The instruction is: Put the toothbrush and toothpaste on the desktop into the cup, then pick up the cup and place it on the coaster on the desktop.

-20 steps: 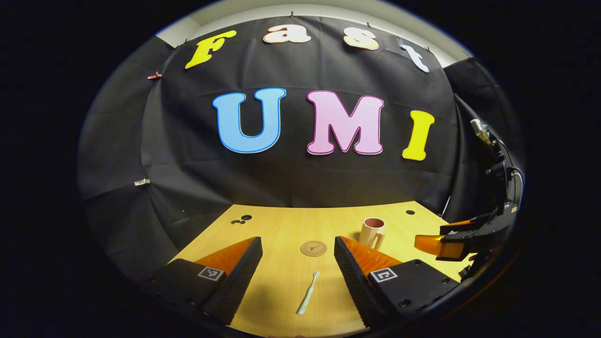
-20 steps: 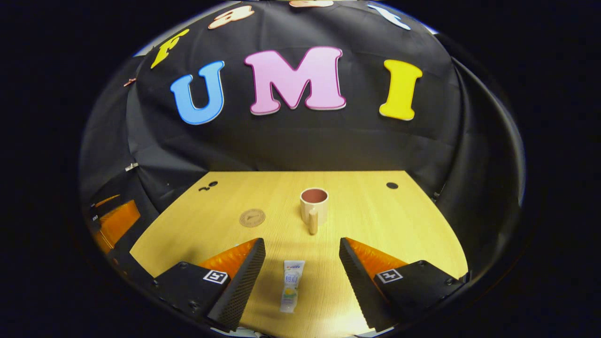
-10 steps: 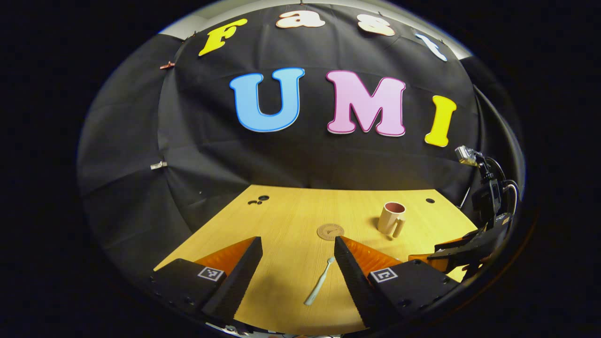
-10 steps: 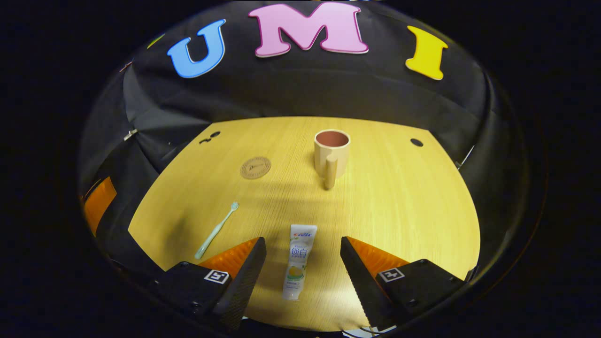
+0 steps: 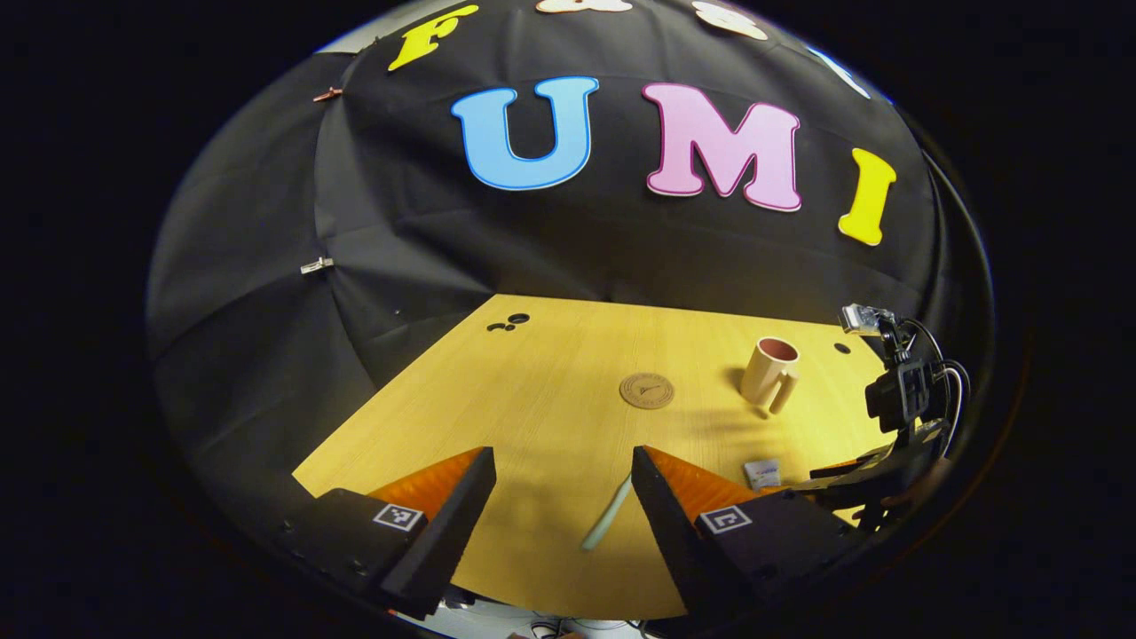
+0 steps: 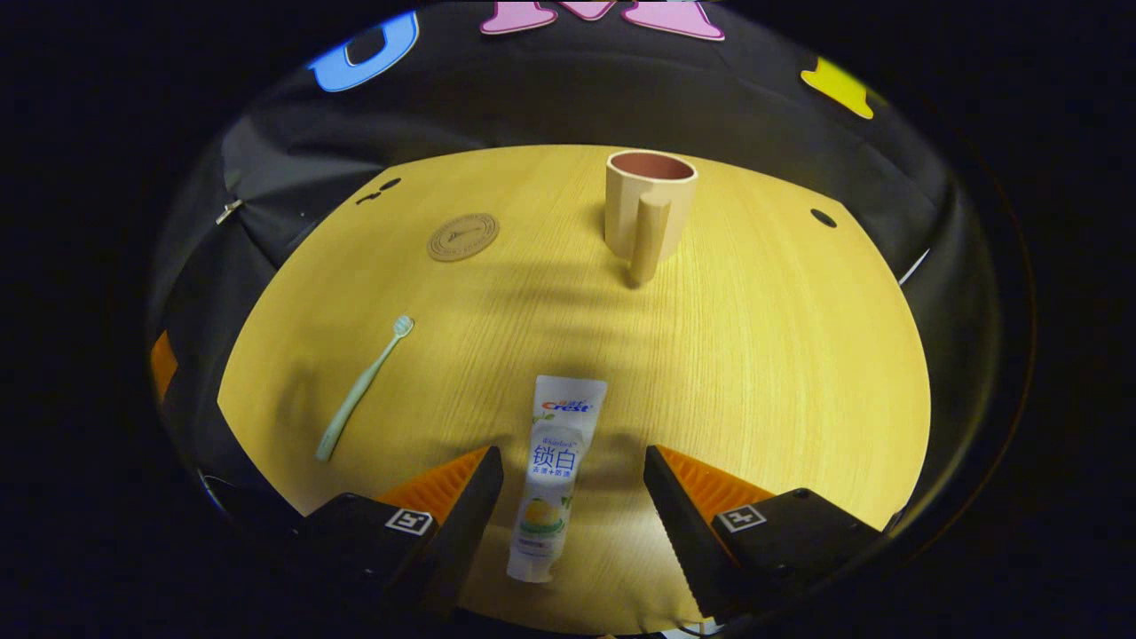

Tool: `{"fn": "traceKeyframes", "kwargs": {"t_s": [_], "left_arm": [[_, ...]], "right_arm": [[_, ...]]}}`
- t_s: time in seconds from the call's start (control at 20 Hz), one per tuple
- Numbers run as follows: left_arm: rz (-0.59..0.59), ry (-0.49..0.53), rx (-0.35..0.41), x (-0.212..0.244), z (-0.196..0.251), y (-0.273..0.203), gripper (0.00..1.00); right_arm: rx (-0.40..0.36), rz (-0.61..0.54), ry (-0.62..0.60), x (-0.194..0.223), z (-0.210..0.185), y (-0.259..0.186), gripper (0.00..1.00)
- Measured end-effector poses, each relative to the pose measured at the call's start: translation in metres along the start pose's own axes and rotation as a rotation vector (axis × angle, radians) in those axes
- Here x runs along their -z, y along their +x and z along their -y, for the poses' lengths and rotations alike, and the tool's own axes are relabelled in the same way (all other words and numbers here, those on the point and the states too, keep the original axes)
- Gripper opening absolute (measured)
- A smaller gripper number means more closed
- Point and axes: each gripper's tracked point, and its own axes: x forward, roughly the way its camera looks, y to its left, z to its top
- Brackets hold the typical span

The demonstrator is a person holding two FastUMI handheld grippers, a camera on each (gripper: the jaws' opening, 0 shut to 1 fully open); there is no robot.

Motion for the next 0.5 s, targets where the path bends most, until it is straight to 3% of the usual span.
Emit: {"fn": "traceKeyframes", "kwargs": {"t_s": [0.35, 0.5], "left_arm": [[-0.013, 0.038, -0.015, 0.001, -0.002, -0.001, 0.97], [-0.006, 0.049, 0.003, 0.001, 0.003, -0.004, 0.97]], "right_arm": [[0.009, -0.038, 0.008, 0.009, 0.0, 0.019, 0.99], [0.051, -0.064, -0.02, 0.015, 0.002, 0.017, 0.98]]}}
